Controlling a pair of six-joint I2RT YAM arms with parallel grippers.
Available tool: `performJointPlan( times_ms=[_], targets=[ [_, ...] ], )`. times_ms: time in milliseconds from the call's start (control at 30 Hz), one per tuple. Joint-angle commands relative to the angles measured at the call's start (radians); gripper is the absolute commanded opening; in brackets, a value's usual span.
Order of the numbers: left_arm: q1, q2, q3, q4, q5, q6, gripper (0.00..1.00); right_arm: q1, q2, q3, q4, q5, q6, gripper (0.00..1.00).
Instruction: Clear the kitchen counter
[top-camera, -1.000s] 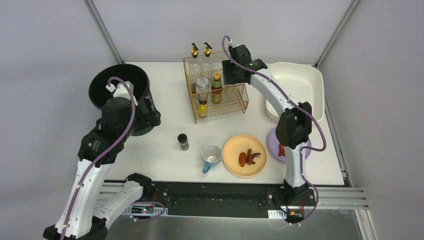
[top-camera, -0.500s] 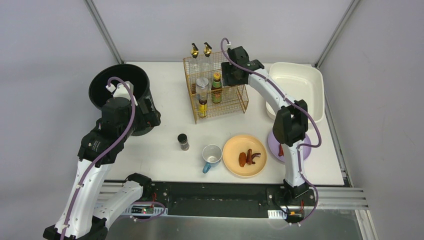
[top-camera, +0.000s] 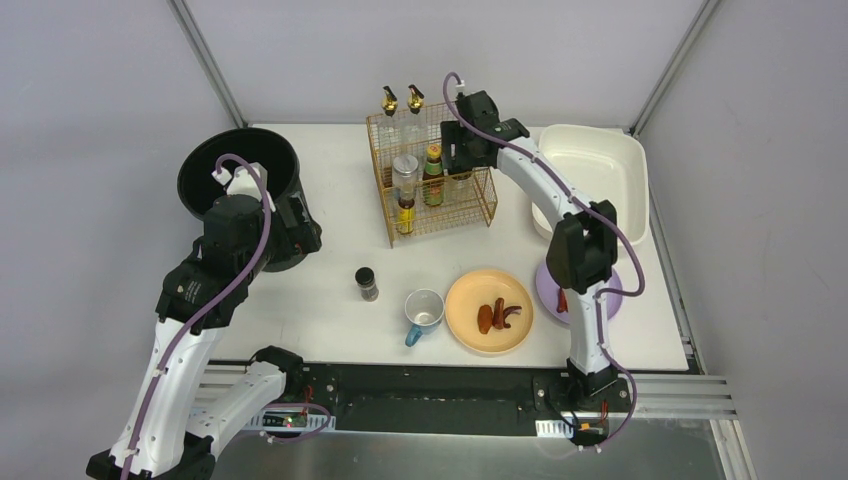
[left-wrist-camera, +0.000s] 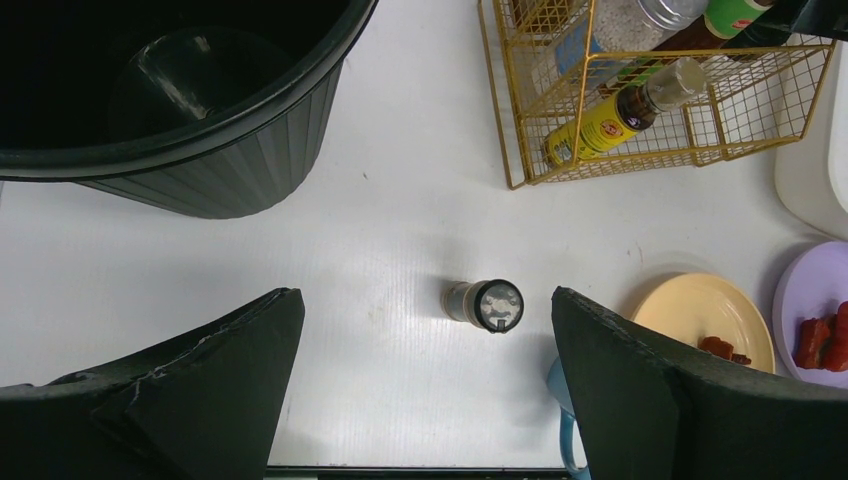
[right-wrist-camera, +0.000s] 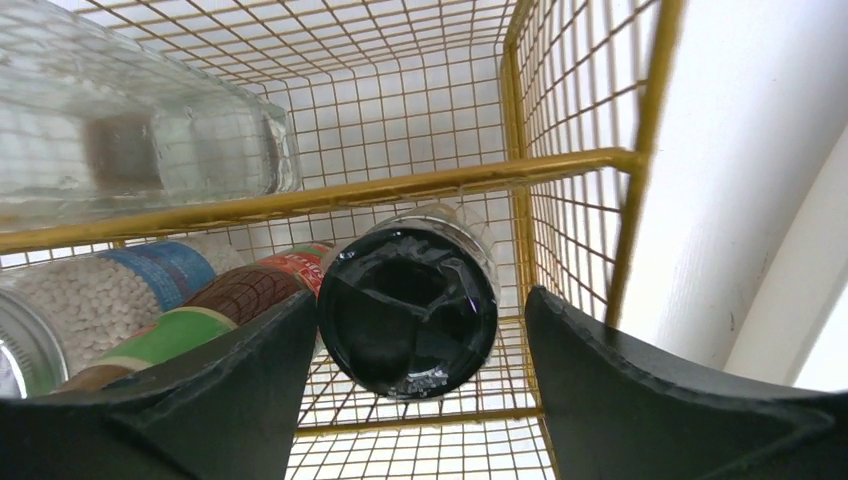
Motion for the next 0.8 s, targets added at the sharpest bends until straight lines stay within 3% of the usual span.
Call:
performJointPlan(
  times_ms=[0,400,767],
  targets=[
    [0.007,-0.011,-0.005,0.026,0.004,0.009,1.00,-0.006,-0.141,0.000,0.021,0.054,0.023,0.79],
    [0.007,-0.009,0.015,0.026,-0.005,0.019,1.00,0.055,-0.450,-0.192,0.022,-0.001,-0.011,0.82],
    [0.007,-0.018,0.026,0.023,-0.010,0.015,1.00,0.305,-0.554,-0.264,-0.131,-0.112,-0.101,0.82]
  ],
)
